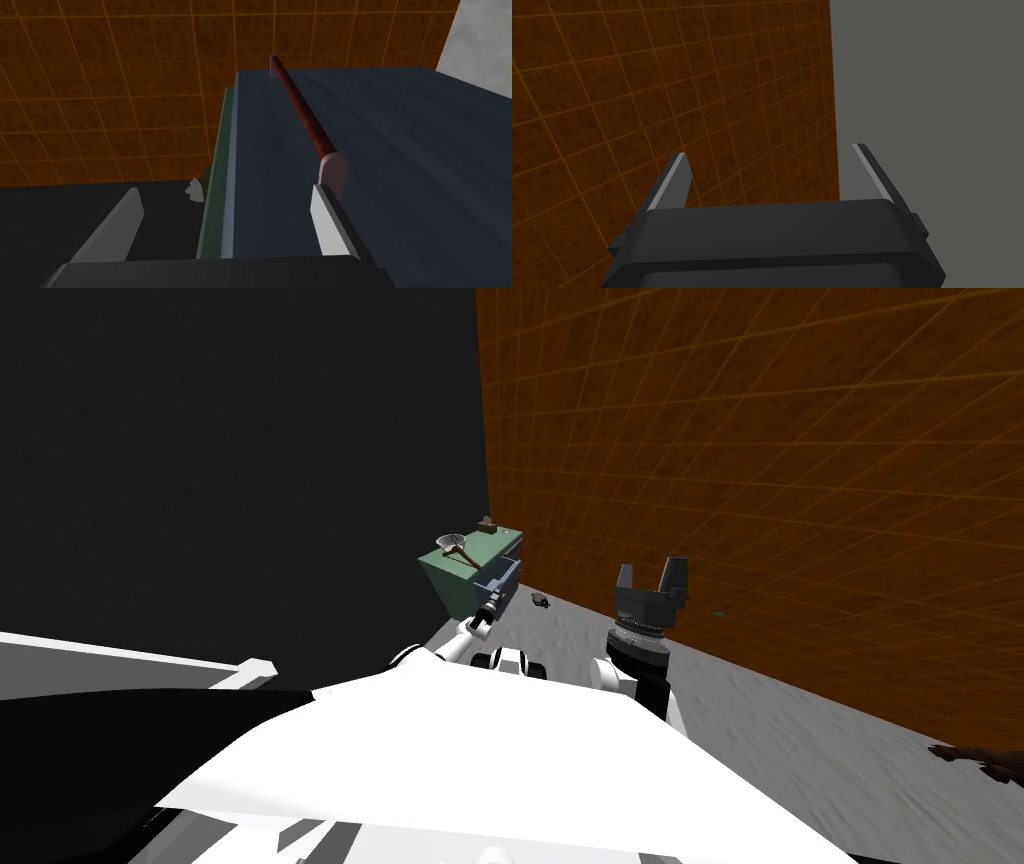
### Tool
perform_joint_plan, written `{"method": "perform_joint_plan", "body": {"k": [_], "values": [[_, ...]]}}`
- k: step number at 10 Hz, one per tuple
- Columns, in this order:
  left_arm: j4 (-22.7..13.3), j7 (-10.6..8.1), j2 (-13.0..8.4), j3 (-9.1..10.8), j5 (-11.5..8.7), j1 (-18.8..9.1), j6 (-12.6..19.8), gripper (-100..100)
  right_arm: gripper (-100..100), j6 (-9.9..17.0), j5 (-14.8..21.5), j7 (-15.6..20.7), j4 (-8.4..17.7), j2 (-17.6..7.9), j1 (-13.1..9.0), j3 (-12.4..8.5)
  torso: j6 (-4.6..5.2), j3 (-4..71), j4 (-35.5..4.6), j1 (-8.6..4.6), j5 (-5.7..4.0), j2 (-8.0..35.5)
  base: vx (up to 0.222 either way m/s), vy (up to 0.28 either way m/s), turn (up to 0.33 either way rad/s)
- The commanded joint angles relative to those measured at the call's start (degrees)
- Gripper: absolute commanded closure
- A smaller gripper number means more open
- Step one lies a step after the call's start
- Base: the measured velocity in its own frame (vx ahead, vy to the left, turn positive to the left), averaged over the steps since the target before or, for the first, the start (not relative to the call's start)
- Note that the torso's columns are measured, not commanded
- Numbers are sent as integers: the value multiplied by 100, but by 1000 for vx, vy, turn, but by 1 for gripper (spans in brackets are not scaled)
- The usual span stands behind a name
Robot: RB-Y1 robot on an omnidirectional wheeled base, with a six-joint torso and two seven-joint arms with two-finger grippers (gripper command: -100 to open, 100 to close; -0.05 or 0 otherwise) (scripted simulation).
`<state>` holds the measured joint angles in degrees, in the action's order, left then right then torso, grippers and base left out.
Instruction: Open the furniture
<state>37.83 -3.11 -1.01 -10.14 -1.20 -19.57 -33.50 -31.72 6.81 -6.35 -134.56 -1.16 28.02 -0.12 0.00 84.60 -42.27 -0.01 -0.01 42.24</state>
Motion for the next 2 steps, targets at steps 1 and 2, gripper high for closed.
{"method": "perform_joint_plan", "body": {"k": [1, 2], "values": [[0, 0, 0, 0, 0, 0, 0, 0, 0, 0, 0, 0, 0, 0, 0, 0, 0, -2, -1, 1, 0, 3, 0, 0, 0], [0, 0, 0, 0, 0, 0, 0, 0, 0, 0, 0, 0, 0, 0, 0, 0, 0, -3, -2, 2, 1, 5, 0, 0, 0]]}}
